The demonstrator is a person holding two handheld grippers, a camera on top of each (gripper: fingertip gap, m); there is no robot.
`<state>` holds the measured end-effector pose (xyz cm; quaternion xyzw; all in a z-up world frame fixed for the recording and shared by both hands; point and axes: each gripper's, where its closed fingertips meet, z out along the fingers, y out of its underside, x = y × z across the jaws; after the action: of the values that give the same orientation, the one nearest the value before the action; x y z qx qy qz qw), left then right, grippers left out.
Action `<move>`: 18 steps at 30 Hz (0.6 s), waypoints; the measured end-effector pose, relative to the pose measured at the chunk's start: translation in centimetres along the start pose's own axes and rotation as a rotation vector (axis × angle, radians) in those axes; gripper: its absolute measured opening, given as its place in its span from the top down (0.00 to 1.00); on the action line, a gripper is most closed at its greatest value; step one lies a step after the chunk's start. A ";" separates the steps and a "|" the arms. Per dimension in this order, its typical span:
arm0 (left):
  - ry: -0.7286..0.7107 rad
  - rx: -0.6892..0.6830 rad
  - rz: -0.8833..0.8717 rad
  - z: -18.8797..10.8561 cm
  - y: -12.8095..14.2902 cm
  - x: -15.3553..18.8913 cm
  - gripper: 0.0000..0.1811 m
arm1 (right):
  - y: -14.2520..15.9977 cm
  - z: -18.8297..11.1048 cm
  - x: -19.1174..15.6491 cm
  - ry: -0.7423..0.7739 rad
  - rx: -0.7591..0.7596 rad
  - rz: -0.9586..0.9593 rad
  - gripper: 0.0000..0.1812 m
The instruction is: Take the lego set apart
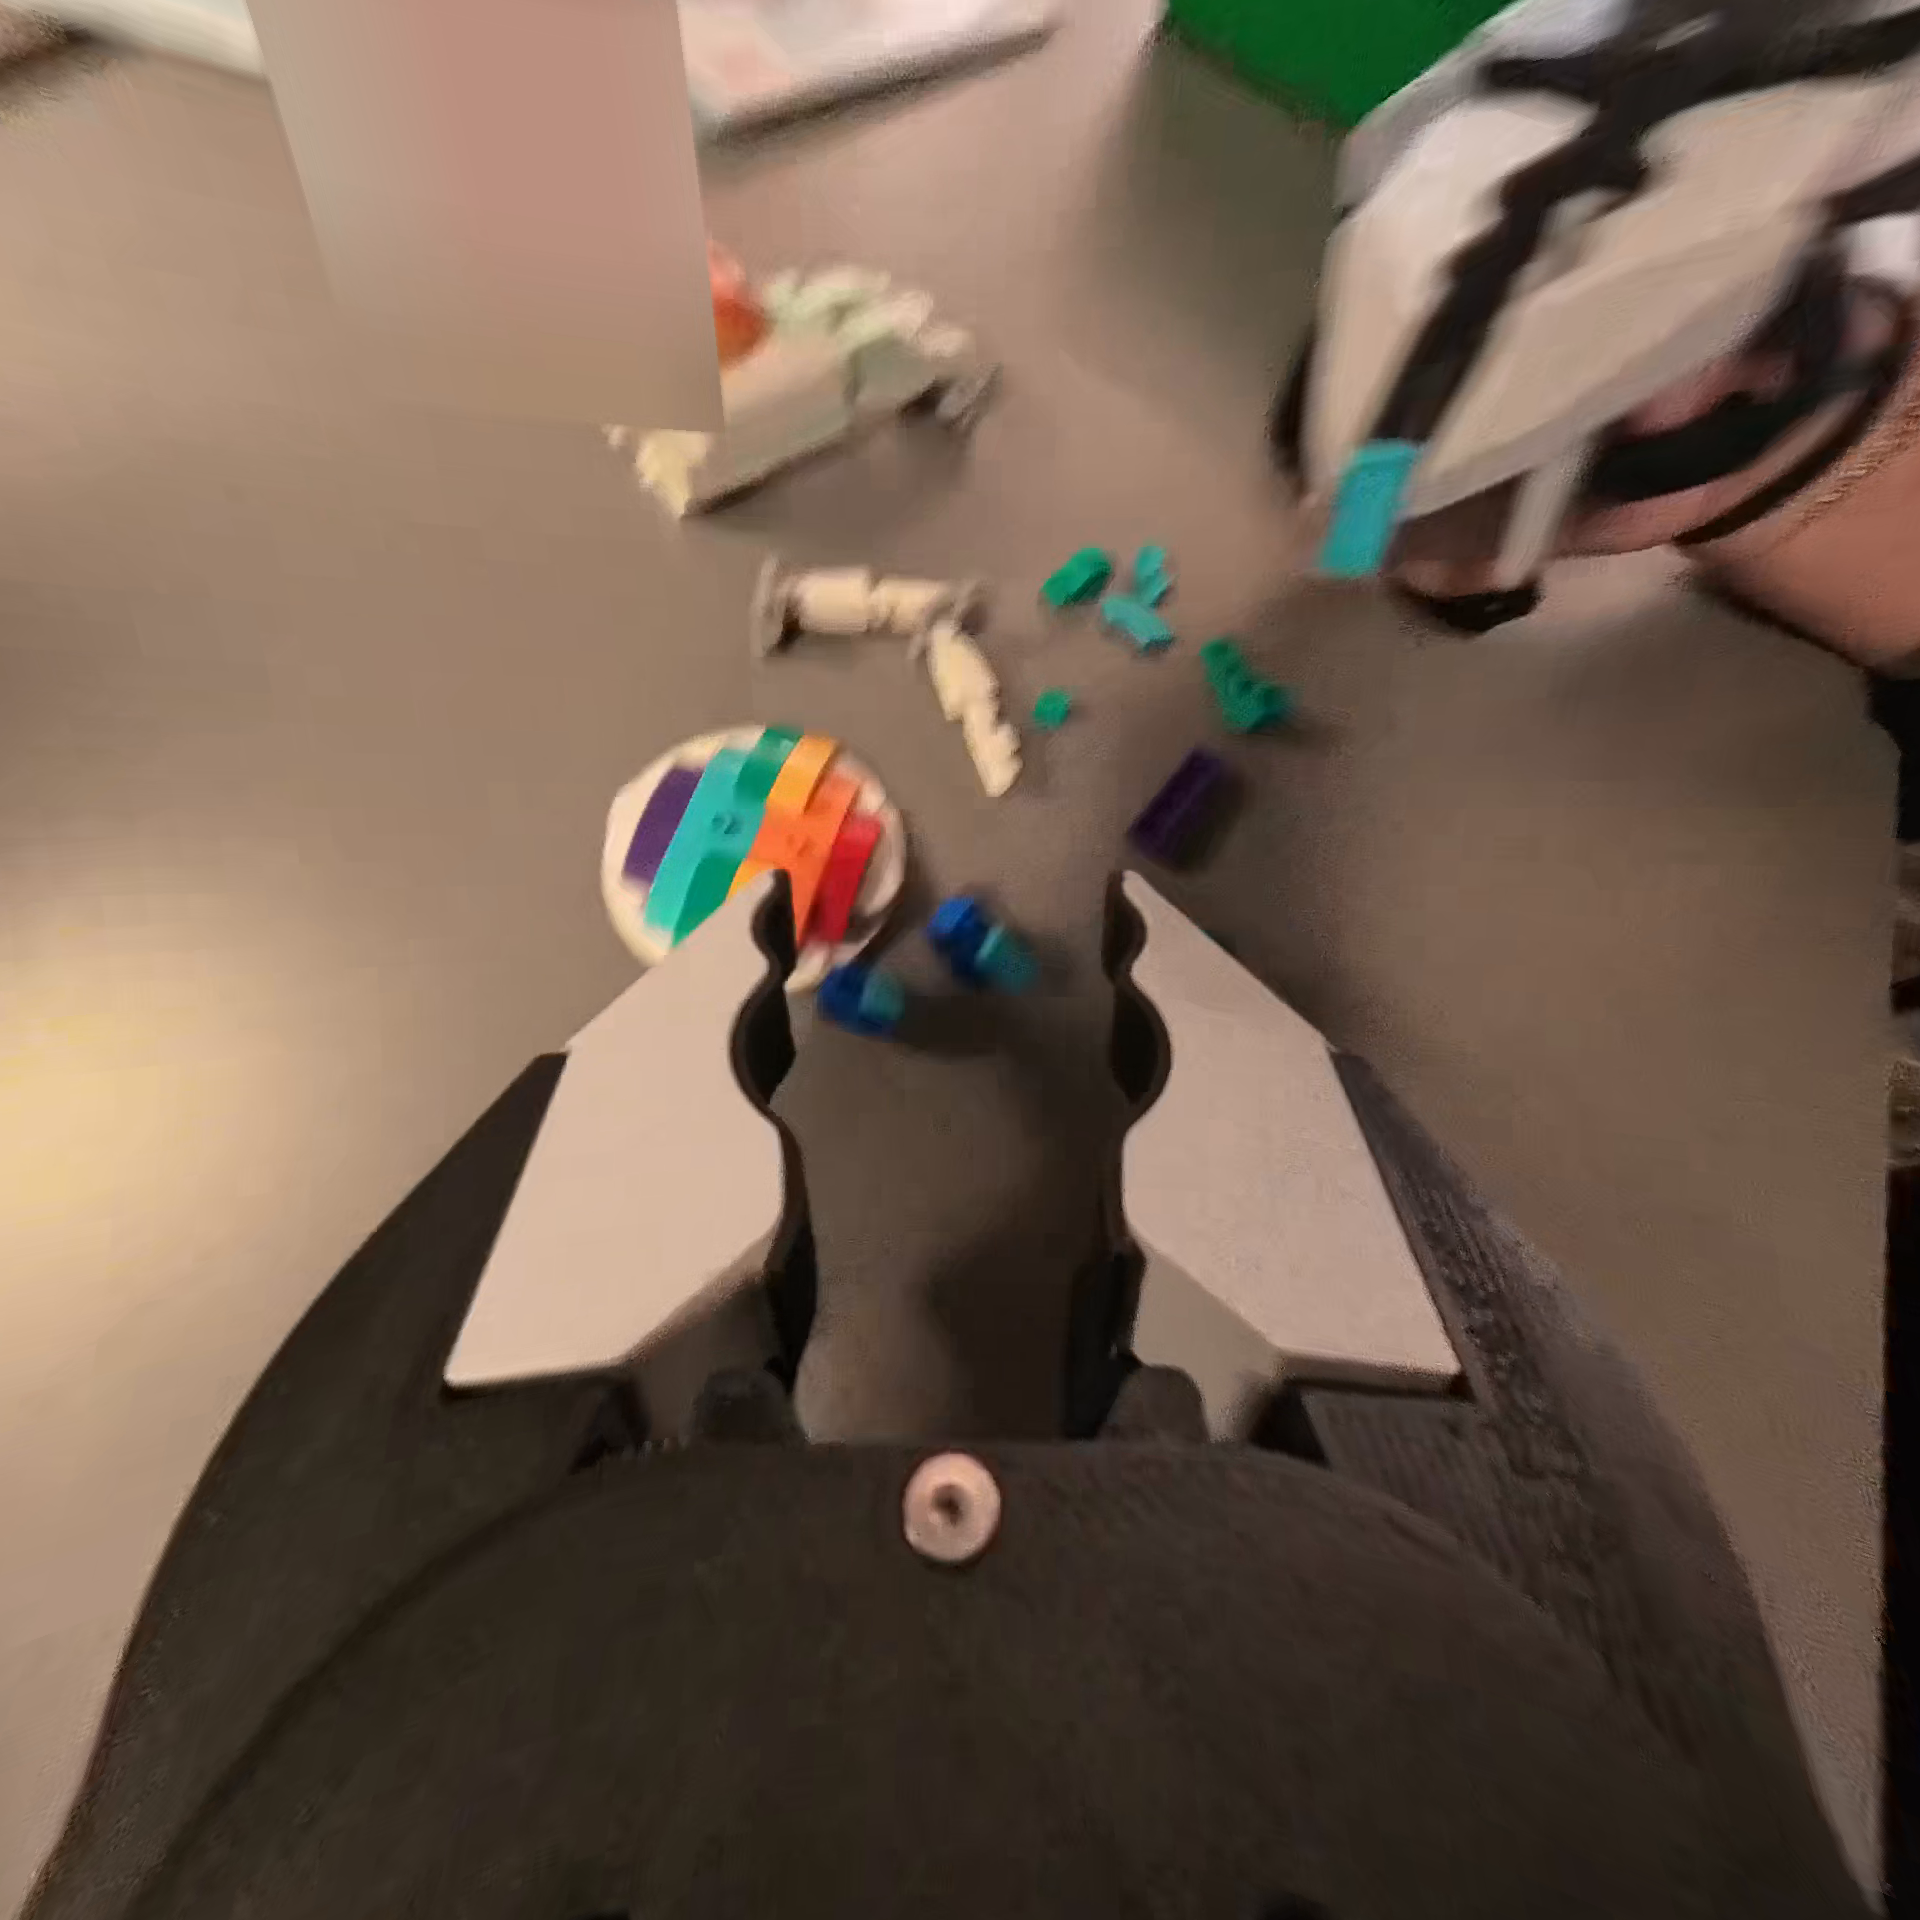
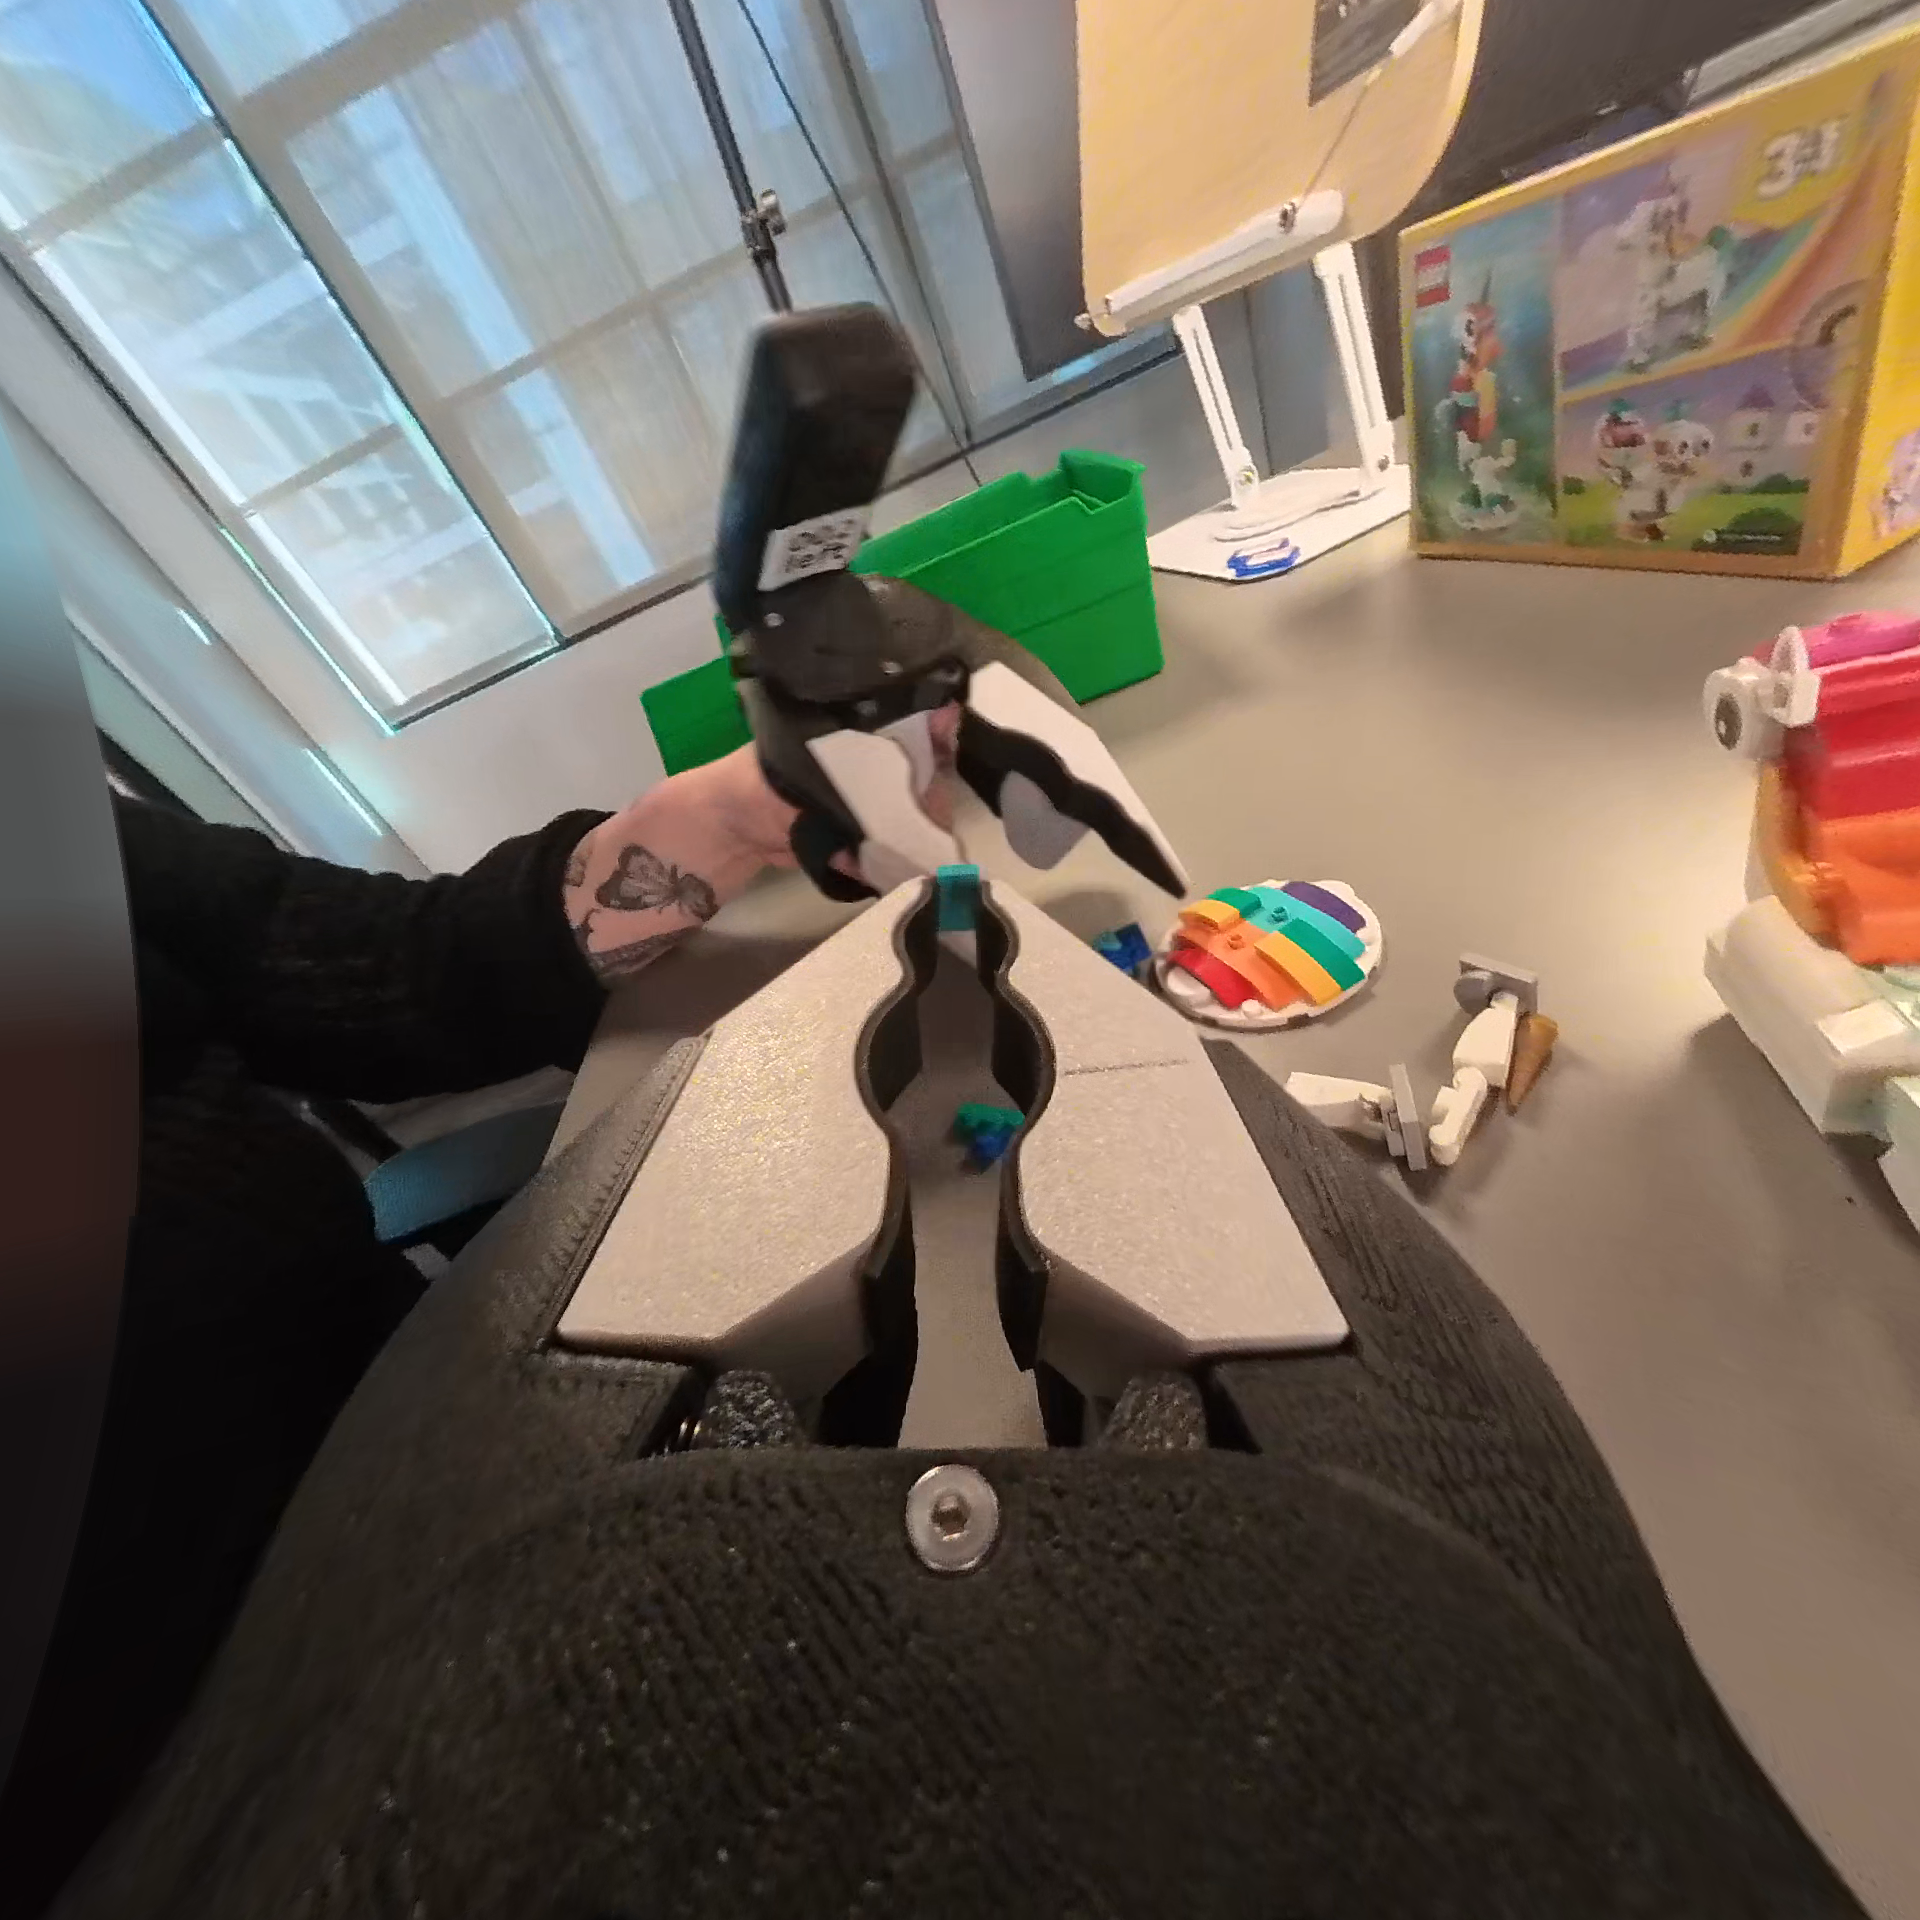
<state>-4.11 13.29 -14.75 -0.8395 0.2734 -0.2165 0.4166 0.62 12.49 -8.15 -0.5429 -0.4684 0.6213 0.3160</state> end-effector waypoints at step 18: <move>-0.449 0.431 0.721 -2.0 -7.5 5.6 0.98 | -2.1 0.3 -0.9 -0.112 0.212 0.138 0.97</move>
<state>1.03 12.30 -6.71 -0.6116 0.3993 0.0770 0.6786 0.25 12.31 -5.90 -0.5021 -0.3786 0.7168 0.3014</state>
